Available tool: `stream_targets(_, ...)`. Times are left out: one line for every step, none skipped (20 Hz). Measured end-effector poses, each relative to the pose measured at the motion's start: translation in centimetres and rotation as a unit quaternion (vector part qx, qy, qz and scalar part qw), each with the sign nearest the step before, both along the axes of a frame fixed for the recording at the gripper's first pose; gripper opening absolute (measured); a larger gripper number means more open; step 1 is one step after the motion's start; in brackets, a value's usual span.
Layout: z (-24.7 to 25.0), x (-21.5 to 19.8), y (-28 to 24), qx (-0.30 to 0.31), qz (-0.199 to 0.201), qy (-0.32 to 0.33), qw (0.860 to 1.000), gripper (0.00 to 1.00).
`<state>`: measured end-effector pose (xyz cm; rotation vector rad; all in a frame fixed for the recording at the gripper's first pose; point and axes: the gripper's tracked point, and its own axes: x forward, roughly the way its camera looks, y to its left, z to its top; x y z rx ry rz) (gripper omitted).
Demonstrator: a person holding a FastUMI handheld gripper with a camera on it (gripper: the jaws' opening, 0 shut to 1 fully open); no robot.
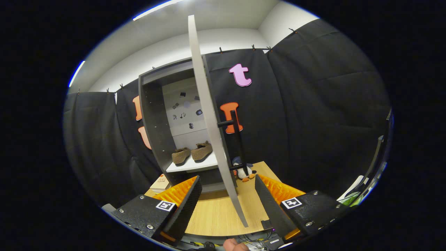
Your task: Open the shoe cabinet door, grab the shoes and put them into the shoe cabinet, then close the shoe cabinet door.
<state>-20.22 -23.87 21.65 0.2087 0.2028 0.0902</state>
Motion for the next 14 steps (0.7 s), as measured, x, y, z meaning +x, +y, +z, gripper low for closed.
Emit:
stream_targets(0.2,0.6,-1.0,-0.002,-0.008,-0.003,1.0,0.95)
stream_targets(0.4,1.1,-1.8,-0.003,-0.015,-0.005,1.0,0.95)
stream_targets(0.6,1.7,-2.6,-0.003,-0.021,-0.008,1.0,0.95)
stream_targets(0.9,2.3,-3.3,-0.003,-0.026,-0.012,1.0,0.95)
stream_targets(1.3,2.9,-3.8,-0.004,-0.03,-0.015,0.999,0.95)
stream_targets(1.5,3.5,-4.1,-0.006,-0.033,-0.019,0.999,0.95)
stream_targets(1.9,4.1,-4.2,-0.008,-0.033,-0.023,0.999,0.95)
stream_targets(2.0,4.5,-4.1,-0.008,-0.03,-0.026,0.999,0.95)
stream_targets(2.1,4.9,-3.8,-0.007,-0.026,-0.026,0.999,0.95)
stream_targets(2.1,5.1,-3.4,-0.007,-0.022,-0.024,0.999,0.95)
stream_targets(1.8,5.5,-3.5,-0.014,-0.029,-0.025,0.999,0.95)
stream_targets(1.7,5.5,-3.4,-0.021,-0.031,-0.024,0.999,0.94)
stream_targets(1.9,5.2,-3.2,-0.02,-0.031,-0.025,0.999,0.94)
stream_targets(1.9,5.2,-3.2,-0.017,-0.031,-0.022,0.999,0.94)
